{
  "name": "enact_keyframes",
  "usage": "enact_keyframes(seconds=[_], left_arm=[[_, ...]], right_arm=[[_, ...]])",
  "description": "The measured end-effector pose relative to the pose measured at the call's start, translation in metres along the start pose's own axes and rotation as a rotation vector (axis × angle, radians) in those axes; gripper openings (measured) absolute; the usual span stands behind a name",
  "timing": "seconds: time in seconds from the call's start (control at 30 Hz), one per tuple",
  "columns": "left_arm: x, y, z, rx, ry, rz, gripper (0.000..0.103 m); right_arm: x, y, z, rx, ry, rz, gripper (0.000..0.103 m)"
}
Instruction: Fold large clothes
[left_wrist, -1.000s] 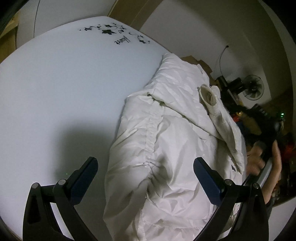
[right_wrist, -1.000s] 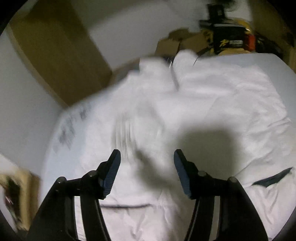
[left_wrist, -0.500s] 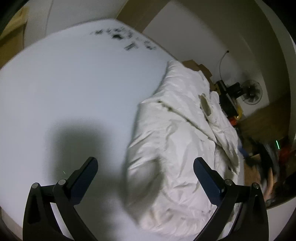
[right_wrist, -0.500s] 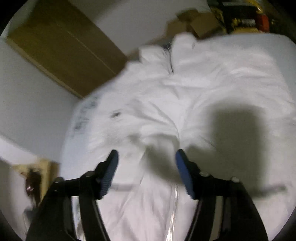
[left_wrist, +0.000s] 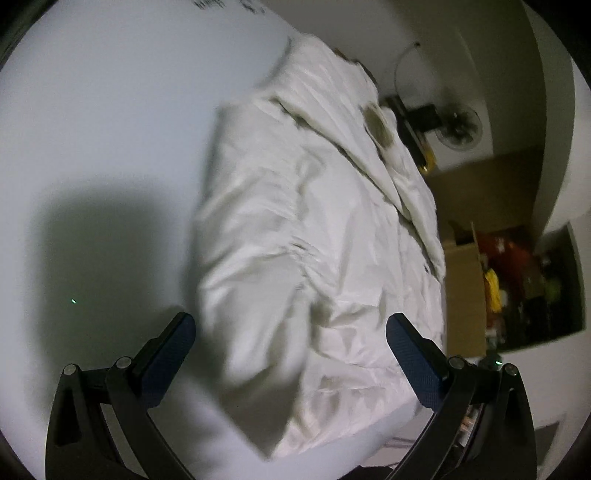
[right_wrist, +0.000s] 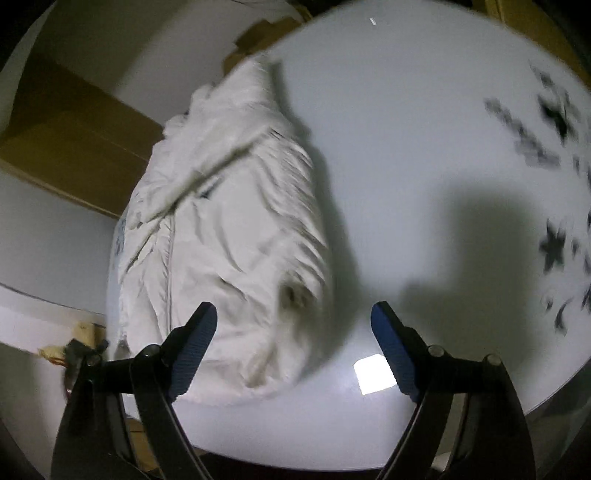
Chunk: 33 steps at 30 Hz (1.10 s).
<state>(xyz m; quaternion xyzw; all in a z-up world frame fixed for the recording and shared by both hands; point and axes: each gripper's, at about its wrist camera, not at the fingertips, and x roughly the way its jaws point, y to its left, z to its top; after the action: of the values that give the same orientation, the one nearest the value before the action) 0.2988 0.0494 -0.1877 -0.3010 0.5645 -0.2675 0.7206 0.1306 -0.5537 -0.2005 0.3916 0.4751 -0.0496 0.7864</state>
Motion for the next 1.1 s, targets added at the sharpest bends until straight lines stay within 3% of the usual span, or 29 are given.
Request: enact_keyframes(seconds=[0.17, 0.3, 0.37, 0.43, 0.47, 0.5, 0.53, 0.57, 0.6, 0.67, 0.87, 1.1], left_arm=[[0.015, -0.012, 0.008, 0.045, 0.033, -0.026, 0.103], [0.022, -0.013, 0.012, 0.025, 0.047, -0.047, 0.103], [0.023, -0.012, 0.013, 0.010, 0.049, -0.055, 0.103], [0.025, -0.011, 0.013, -0.007, 0.044, -0.063, 0.101], [0.025, -0.010, 0.013, -0.019, 0.039, -0.069, 0.101], [0.025, -0.009, 0.013, -0.035, 0.035, -0.080, 0.101], [0.025, -0.008, 0.013, -0.041, 0.035, -0.089, 0.100], [0.026, -0.006, 0.013, -0.051, 0.037, -0.089, 0.086], [0.027, -0.005, 0.013, -0.059, 0.043, -0.065, 0.057], [0.031, 0.001, 0.009, -0.072, 0.044, 0.016, 0.021], [0.021, 0.004, -0.012, -0.078, 0.053, 0.028, 0.016], [-0.004, 0.011, -0.065, -0.073, 0.074, 0.027, 0.016]], right_arm=[[0.031, -0.019, 0.009, 0.090, 0.048, 0.078, 0.086], [0.056, 0.000, 0.017, 0.071, 0.096, 0.169, 0.086], [0.068, 0.014, 0.019, 0.040, 0.111, 0.174, 0.083], [0.074, 0.027, 0.020, 0.009, 0.111, 0.118, 0.066], [0.081, 0.030, 0.019, 0.004, 0.122, 0.081, 0.037], [0.085, 0.029, 0.019, 0.013, 0.128, 0.082, 0.024], [0.089, 0.029, 0.019, 0.022, 0.129, 0.101, 0.022], [0.089, 0.027, 0.018, 0.023, 0.129, 0.100, 0.017], [0.090, 0.025, 0.018, 0.031, 0.132, 0.104, 0.015], [0.090, 0.021, 0.015, 0.044, 0.131, 0.113, 0.014], [0.075, 0.017, 0.002, 0.021, 0.128, 0.111, 0.009], [0.060, 0.014, -0.030, -0.009, 0.180, 0.107, 0.008]])
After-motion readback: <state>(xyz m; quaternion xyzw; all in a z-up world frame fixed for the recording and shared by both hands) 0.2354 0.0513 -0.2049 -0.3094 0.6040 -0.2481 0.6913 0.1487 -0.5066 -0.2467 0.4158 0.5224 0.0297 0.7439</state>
